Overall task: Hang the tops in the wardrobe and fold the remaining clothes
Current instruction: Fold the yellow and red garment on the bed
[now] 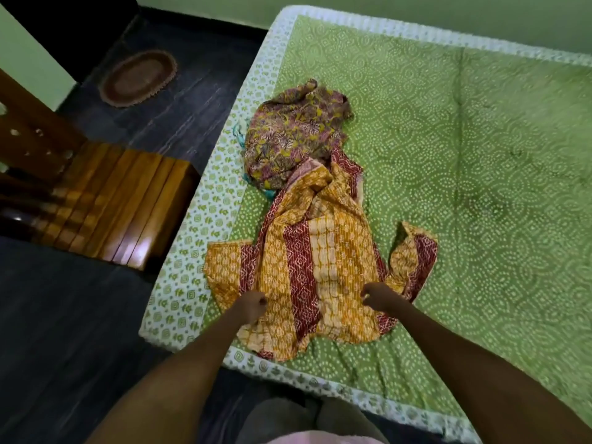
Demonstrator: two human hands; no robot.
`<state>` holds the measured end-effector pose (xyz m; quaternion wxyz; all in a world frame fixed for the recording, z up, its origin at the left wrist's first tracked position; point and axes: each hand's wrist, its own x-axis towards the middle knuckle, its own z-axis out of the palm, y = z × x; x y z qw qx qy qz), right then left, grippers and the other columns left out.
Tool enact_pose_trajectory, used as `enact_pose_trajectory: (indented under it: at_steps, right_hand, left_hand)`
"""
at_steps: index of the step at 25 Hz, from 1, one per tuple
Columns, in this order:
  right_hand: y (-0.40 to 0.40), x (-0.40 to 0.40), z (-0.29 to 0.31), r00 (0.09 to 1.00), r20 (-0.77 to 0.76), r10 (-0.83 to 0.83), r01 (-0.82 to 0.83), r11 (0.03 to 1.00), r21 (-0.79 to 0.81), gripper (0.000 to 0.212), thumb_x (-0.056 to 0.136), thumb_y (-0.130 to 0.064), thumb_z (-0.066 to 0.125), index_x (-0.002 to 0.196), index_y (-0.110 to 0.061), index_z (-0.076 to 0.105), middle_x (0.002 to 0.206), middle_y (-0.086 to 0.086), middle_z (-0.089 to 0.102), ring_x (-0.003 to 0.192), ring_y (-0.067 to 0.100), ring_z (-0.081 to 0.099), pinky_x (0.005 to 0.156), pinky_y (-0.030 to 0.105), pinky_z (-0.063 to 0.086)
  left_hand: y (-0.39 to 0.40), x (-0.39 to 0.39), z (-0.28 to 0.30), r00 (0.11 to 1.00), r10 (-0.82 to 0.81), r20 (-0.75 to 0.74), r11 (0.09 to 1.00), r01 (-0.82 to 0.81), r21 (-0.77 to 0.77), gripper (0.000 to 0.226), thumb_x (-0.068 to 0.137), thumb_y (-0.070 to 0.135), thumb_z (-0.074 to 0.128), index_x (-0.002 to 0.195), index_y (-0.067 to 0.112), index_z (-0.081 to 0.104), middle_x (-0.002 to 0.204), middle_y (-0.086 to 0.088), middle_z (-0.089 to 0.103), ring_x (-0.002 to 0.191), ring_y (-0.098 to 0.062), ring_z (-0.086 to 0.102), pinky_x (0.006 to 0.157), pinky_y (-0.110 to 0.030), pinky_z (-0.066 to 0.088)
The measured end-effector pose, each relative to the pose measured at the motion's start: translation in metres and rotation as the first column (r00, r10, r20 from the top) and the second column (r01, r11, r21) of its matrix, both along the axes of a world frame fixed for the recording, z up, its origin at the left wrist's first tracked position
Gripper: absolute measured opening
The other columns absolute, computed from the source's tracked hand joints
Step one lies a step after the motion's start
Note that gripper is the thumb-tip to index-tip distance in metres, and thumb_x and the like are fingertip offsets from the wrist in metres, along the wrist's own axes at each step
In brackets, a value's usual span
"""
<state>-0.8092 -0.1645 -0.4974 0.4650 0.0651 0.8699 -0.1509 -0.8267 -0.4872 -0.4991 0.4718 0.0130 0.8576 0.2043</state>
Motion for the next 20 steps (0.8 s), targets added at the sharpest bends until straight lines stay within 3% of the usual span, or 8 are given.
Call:
enact_pose_trajectory:
  at_steps: [4,7,10,12,14,16,18,20]
  right_hand:
    - [-0.001,-0.035,-0.037,0.926,-0.139,-0.351,0.335,0.934,-0.127,0.026,0.094,-0.002,0.046,0.115,0.004,0.059,0.116,0.021,0.058,0.082,0.022,0.051,0.059,0.025,0.037]
    - [0.007,-0.05,-0.073,0.795,-0.239,-0.557,0.527,0.83,-0.183,0.022,0.091,0.004,0.045,0.102,0.004,0.063,0.103,0.017,0.062,0.072,0.02,0.048,0.053,0.024,0.031]
    - [0.017,-0.056,-0.097,0.65,-0.325,-0.686,0.68,0.717,-0.155,0.025,0.089,0.002,0.05,0.113,0.006,0.056,0.115,0.017,0.056,0.086,0.026,0.051,0.07,0.031,0.039]
    - [0.028,-0.065,-0.118,0.576,-0.336,-0.746,0.753,0.644,-0.139,0.038,0.089,-0.001,0.054,0.125,0.002,0.046,0.122,0.016,0.05,0.103,0.03,0.052,0.079,0.032,0.042]
    - [0.042,-0.07,-0.153,0.527,-0.322,-0.787,0.777,0.599,-0.193,0.039,0.09,-0.003,0.05,0.127,-0.002,0.042,0.12,0.017,0.053,0.107,0.036,0.056,0.084,0.041,0.051]
    - [0.052,-0.076,-0.178,0.507,-0.313,-0.803,0.793,0.577,-0.196,0.035,0.091,-0.004,0.044,0.126,-0.004,0.043,0.116,0.018,0.055,0.105,0.036,0.057,0.086,0.052,0.051]
    - [0.042,-0.09,-0.158,0.464,-0.243,-0.852,0.832,0.513,-0.209,0.029,0.092,-0.001,0.045,0.121,-0.001,0.047,0.108,0.016,0.059,0.094,0.03,0.061,0.078,0.042,0.056]
    - [0.034,-0.099,-0.142,0.384,-0.108,-0.917,0.868,0.399,-0.297,0.017,0.092,0.002,0.047,0.108,-0.001,0.053,0.091,0.011,0.06,0.071,0.02,0.062,0.053,0.024,0.054]
  left_hand:
    - [0.026,-0.048,-0.03,0.898,0.43,-0.093,0.9,-0.417,0.13,0.033,0.096,-0.002,0.04,0.128,-0.004,0.048,0.105,-0.014,0.056,0.057,-0.01,0.039,0.041,-0.014,0.03]
    - [0.037,-0.074,-0.068,0.77,0.625,-0.131,0.781,-0.614,0.115,0.039,0.095,-0.005,0.038,0.133,0.003,0.045,0.118,-0.018,0.053,0.057,-0.01,0.039,0.034,-0.011,0.027]
    - [0.04,-0.088,-0.095,0.729,0.659,-0.186,0.748,-0.66,0.062,0.041,0.09,-0.009,0.043,0.13,0.0,0.045,0.126,-0.018,0.047,0.087,-0.021,0.053,0.056,-0.017,0.045]
    - [0.042,-0.094,-0.111,0.698,0.687,-0.203,0.715,-0.699,0.017,0.042,0.089,-0.008,0.046,0.13,-0.001,0.041,0.125,-0.019,0.047,0.105,-0.031,0.053,0.075,-0.031,0.051]
    - [0.045,-0.099,-0.124,0.634,0.721,-0.279,0.652,-0.757,-0.038,0.047,0.09,0.003,0.05,0.135,-0.003,0.034,0.13,-0.021,0.045,0.118,-0.036,0.048,0.094,-0.046,0.045]
    - [0.046,-0.103,-0.138,0.611,0.702,-0.365,0.618,-0.778,-0.112,0.052,0.093,0.016,0.052,0.138,-0.002,0.032,0.135,-0.019,0.044,0.126,-0.036,0.041,0.106,-0.049,0.033]
    - [0.047,-0.105,-0.141,0.587,0.743,-0.321,0.594,-0.8,-0.086,0.043,0.095,0.021,0.05,0.132,0.001,0.041,0.122,-0.015,0.053,0.113,-0.032,0.053,0.094,-0.043,0.047]
    - [0.053,-0.104,-0.138,0.56,0.792,-0.241,0.567,-0.822,-0.048,0.03,0.099,0.015,0.044,0.124,0.0,0.048,0.103,-0.009,0.058,0.086,-0.02,0.059,0.059,-0.019,0.052]
